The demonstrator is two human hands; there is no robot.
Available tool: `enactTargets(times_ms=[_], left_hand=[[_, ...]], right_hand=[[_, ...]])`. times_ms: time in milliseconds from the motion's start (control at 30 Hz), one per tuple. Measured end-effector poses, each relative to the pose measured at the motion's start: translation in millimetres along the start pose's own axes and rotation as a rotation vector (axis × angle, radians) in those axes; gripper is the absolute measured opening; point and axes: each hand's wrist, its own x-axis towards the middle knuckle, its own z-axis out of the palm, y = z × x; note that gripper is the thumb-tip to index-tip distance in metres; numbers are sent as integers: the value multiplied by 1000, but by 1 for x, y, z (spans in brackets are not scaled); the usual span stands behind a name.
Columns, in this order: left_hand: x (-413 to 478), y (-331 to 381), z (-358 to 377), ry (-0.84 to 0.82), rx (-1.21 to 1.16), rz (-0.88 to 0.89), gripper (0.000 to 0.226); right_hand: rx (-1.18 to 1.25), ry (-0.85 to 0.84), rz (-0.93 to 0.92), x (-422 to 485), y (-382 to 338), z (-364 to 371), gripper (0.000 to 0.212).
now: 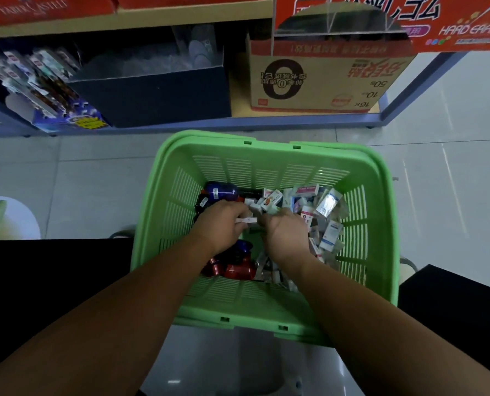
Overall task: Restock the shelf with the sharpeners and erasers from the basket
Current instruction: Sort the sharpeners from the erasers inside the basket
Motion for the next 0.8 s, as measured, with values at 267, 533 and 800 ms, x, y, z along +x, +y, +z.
enactTargets(times_ms=[267, 533, 800], left_hand=[[-10, 6, -3, 61, -137, -180, 9], [-23, -13, -7, 100, -219, -349, 10], [-19, -25, -4, 77, -330, -404, 10]], right_hand=[[108, -92, 19, 7, 5, -5, 30], [346, -198, 95, 11, -17, 8, 34], [515, -210, 154, 30, -28, 15, 30]])
